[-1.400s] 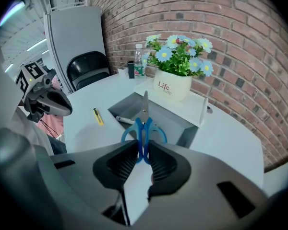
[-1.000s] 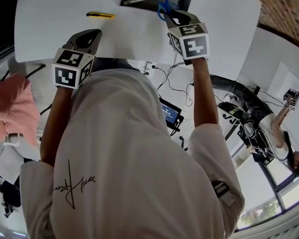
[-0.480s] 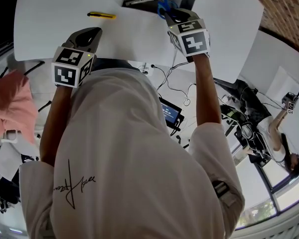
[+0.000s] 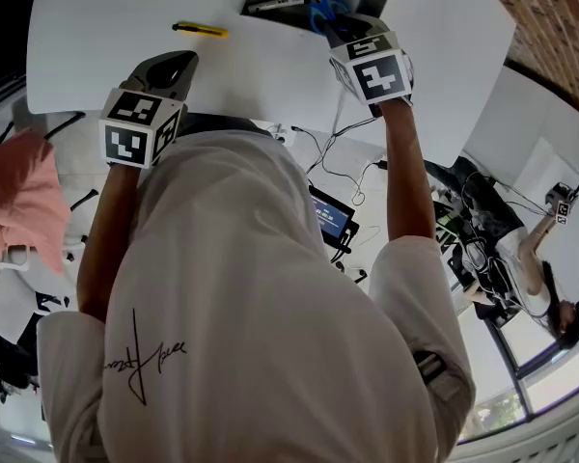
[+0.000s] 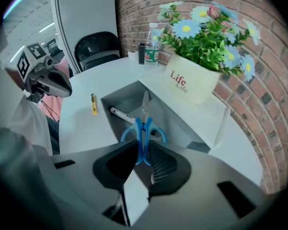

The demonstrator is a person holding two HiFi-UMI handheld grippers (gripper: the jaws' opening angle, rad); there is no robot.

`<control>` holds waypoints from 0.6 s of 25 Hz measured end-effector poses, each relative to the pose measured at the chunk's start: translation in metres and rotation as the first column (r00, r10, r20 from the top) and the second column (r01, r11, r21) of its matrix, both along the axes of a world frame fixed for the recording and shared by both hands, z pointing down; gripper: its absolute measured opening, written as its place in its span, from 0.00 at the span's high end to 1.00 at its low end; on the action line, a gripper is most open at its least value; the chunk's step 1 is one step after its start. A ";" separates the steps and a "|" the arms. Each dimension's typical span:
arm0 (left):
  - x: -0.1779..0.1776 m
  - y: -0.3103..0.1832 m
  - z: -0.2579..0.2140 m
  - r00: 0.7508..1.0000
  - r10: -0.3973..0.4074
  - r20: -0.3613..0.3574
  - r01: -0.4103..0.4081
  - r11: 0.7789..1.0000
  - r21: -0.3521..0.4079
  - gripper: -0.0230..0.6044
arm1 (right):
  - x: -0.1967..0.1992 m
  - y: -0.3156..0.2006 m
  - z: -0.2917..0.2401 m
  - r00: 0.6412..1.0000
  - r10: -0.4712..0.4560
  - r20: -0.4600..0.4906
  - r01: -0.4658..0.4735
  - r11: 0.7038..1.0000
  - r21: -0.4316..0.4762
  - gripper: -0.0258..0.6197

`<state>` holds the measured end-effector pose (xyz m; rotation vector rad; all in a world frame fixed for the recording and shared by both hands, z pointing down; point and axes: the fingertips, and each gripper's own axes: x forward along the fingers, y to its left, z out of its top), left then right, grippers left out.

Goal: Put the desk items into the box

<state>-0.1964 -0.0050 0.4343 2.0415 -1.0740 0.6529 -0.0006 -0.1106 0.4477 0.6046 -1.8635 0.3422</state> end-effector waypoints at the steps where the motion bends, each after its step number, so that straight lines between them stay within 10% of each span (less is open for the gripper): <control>1: 0.000 0.000 0.000 1.000 -0.002 0.000 0.002 1.000 -0.001 0.95 | 0.000 0.000 0.001 1.000 -0.008 -0.006 0.008 1.000 -0.004 0.82; 15: -0.008 -0.005 0.008 1.000 -0.012 -0.001 0.012 1.000 -0.022 0.95 | -0.009 -0.007 0.023 0.998 -0.055 -0.041 0.053 0.998 -0.043 0.82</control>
